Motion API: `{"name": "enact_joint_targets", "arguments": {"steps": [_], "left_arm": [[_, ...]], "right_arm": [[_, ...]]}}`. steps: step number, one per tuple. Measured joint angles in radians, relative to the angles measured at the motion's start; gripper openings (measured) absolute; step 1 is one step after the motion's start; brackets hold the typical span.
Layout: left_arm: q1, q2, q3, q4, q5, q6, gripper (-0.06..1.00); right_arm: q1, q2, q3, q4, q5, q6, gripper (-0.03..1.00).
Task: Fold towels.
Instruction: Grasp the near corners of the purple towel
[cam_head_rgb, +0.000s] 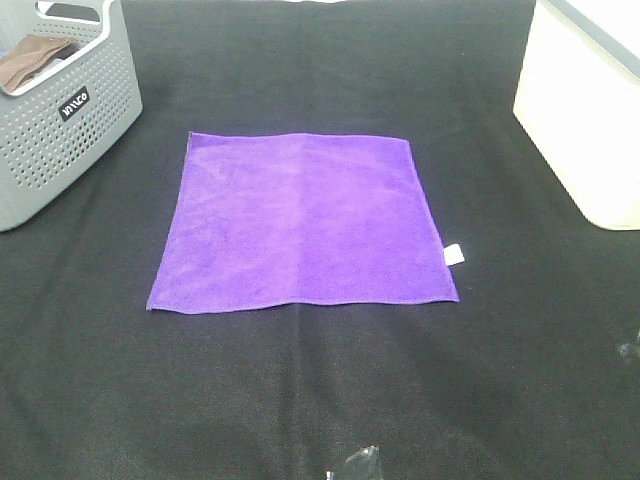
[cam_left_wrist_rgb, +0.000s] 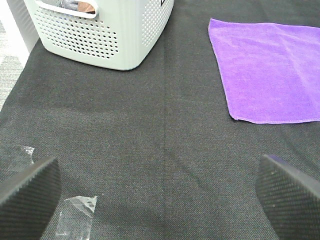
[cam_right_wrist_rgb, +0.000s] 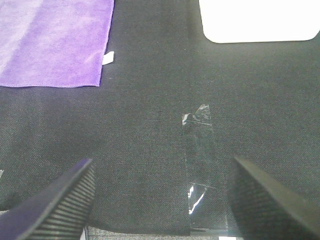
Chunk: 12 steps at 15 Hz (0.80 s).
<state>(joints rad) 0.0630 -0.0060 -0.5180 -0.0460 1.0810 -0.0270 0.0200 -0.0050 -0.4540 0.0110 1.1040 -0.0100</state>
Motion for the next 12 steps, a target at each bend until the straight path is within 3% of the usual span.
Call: {"name": "enact_joint_targets", "arguments": {"steps": [5,8,12], "left_arm": [[0.0,0.0,0.0,0.0,0.0,0.0,0.99],[0.0,0.0,0.0,0.036,0.0,0.064,0.99],[0.0,0.0,0.0,0.046,0.0,0.077,0.99]], "right_arm": [[0.0,0.0,0.0,0.0,0.0,0.0,0.7],[0.0,0.0,0.0,0.0,0.0,0.0,0.7],[0.0,0.0,0.0,0.0,0.0,0.0,0.7]]}}
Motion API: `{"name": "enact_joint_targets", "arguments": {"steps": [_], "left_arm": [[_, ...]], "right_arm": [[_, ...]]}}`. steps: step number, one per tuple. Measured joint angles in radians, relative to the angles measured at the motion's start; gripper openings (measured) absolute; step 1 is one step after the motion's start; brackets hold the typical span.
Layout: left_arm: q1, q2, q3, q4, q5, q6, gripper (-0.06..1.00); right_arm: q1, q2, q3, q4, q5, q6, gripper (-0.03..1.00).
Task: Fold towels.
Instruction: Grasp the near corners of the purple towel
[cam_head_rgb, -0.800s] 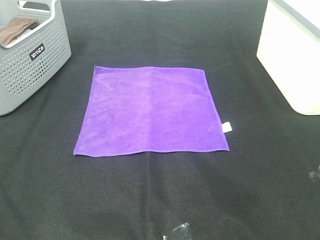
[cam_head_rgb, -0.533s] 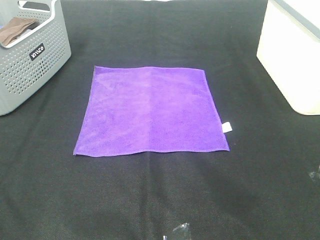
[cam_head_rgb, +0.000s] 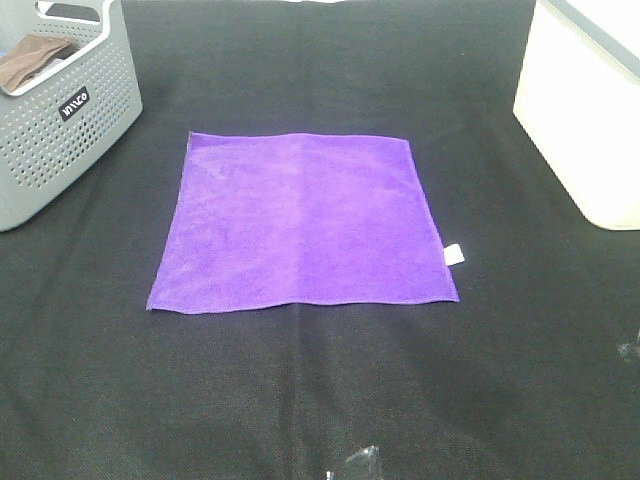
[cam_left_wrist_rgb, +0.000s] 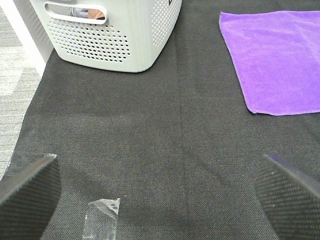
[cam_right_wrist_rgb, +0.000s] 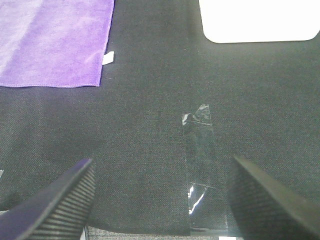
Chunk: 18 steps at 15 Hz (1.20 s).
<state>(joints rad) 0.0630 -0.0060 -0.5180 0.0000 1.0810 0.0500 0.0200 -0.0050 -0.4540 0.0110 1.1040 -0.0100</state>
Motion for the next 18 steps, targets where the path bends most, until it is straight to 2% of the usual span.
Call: {"name": "enact_joint_targets", "arguments": {"steps": [2,5,18], "left_arm": [[0.0,0.0,0.0,0.0,0.0,0.002,0.99],[0.0,0.0,0.0,-0.02,0.0,-0.003,0.99],[0.0,0.0,0.0,-0.025,0.0,-0.028,0.99]], "right_arm": [[0.0,0.0,0.0,0.0,0.0,0.0,0.75],[0.0,0.0,0.0,0.001,0.0,-0.02,0.95],[0.0,0.0,0.0,0.001,0.0,-0.02,0.96]]}}
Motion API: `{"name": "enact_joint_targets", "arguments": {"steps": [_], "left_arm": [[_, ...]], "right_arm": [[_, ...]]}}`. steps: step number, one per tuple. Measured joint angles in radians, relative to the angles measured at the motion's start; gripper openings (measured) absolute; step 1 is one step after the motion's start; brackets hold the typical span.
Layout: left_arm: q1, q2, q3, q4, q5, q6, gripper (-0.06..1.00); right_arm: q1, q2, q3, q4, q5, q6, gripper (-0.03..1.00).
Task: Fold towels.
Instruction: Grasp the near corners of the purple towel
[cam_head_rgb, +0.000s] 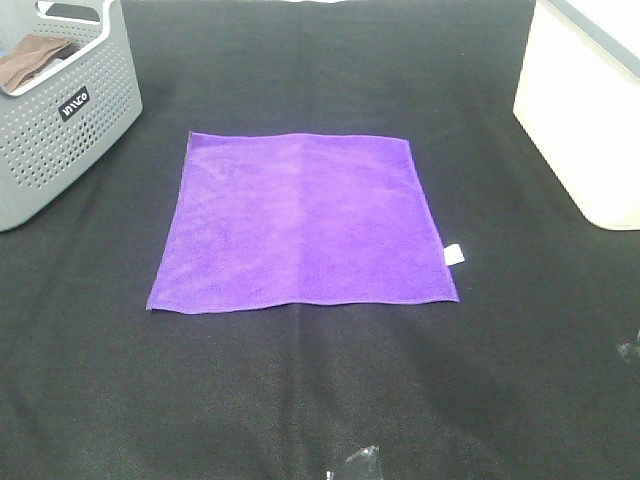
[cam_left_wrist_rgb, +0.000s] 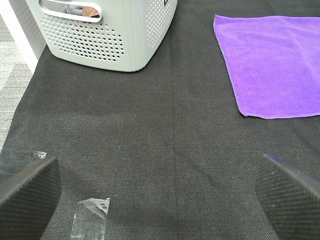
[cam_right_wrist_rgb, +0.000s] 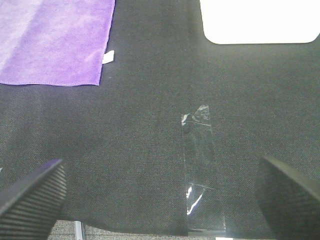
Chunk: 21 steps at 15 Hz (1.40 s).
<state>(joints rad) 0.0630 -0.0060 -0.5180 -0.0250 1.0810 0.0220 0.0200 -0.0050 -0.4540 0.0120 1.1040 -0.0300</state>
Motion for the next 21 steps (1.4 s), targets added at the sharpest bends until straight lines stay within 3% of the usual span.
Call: {"name": "enact_joint_targets", "arguments": {"steps": [21], "left_arm": [[0.0,0.0,0.0,0.0,0.0,0.0,0.99]], "right_arm": [[0.0,0.0,0.0,0.0,0.0,0.0,0.96]]}}
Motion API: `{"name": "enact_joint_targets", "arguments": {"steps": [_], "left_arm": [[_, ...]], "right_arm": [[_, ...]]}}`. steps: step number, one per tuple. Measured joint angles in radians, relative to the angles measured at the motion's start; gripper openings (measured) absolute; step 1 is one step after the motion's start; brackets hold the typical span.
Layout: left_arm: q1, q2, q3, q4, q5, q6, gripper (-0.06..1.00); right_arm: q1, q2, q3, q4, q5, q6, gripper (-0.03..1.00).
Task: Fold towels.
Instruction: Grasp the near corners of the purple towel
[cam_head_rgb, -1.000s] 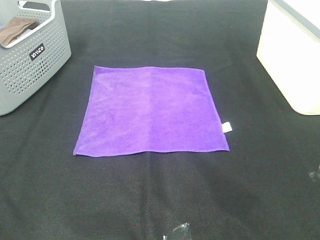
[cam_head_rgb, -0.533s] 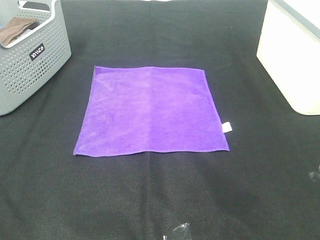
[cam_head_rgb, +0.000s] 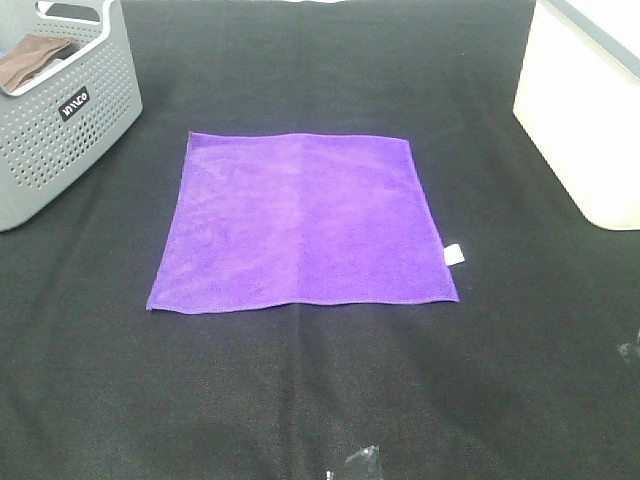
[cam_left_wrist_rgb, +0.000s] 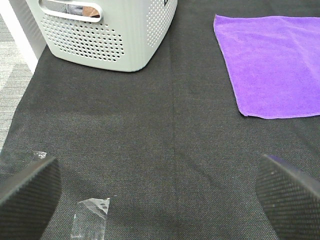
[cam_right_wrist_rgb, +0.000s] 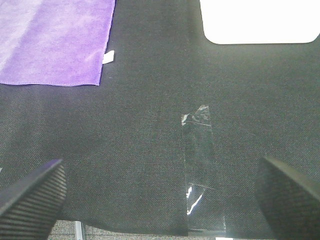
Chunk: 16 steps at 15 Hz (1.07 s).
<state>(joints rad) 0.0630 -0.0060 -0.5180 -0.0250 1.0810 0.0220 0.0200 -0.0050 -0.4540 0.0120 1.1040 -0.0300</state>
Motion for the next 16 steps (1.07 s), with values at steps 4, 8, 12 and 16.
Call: {"name": "enact_joint_targets", "arguments": {"steps": [4,8,12,16], "left_arm": [[0.0,0.281,-0.171,-0.017,0.085,-0.05,0.99],[0.0,0.851,-0.472,-0.036,0.114,-0.054,0.99],[0.0,1.259,-0.52,-0.322,-0.034,0.207,0.99],[-0.001,1.634,-0.559,-0.714,-0.113,0.612,0.99]], "right_arm": [[0.0,0.314,-0.176,0.052,0.049,0.0,0.96],[0.0,0.961,-0.446,0.136,-0.06,-0.056,0.96],[-0.032,1.365,-0.596,0.533,-0.145,-0.336,0.96],[-0.208,1.63,-0.671,0.854,-0.027,-0.583,0.96]]}}
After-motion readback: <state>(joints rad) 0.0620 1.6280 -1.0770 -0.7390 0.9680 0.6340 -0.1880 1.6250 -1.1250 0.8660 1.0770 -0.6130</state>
